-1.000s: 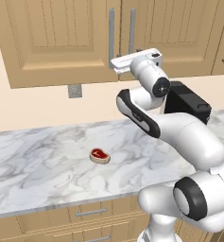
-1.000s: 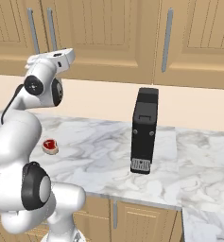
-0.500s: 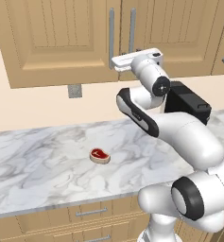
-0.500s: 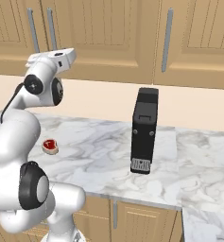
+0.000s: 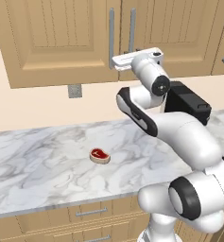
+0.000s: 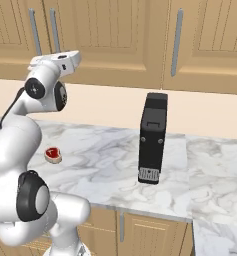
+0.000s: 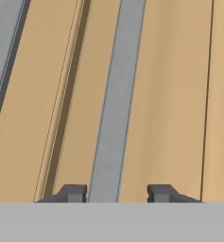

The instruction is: Retrieve the tupperware from the cabinet, then place the raw meat into the tupperware to avoid contamination.

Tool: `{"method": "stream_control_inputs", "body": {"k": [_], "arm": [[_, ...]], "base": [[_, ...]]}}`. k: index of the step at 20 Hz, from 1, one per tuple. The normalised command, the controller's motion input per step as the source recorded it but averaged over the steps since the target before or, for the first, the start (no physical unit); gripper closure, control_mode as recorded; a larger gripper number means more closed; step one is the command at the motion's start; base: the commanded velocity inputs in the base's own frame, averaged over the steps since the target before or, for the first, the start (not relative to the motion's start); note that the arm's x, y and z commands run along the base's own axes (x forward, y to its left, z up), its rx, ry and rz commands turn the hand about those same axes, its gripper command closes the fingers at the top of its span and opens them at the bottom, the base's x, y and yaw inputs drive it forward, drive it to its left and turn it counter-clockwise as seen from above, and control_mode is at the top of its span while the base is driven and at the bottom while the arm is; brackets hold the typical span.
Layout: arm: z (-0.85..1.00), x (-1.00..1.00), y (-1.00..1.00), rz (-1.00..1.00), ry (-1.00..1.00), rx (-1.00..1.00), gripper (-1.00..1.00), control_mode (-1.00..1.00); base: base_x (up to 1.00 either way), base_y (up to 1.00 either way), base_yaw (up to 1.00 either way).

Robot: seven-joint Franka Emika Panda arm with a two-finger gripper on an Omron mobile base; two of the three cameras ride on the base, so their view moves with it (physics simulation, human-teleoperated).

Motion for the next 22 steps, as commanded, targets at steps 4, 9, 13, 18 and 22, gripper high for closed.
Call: {"method": "stream_control_inputs", "body": {"k": [4,9,13,18,22], "arm": [[-0.04,0.23,0.4,-0.1,0.0,-0.02,1.0,-1.0],[-0.08,0.09,0.5,-0.12,0.0,-0.03,1.0,-1.0],[-0.1,0.04,0.52,-0.08,0.03,-0.03,1.0,-1.0],[-0.02,0.06,0.26,-0.01,0.08,-0.01,1.0,-1.0],[0.0,0.01,0.01,0.0,0.01,0.0,1.0,-1.0]], "base": [[0.0,0.0,0.0],[0.0,0.0,0.0],[0.0,0.0,0.0],[0.0,0.0,0.0],[0.0,0.0,0.0]]}}
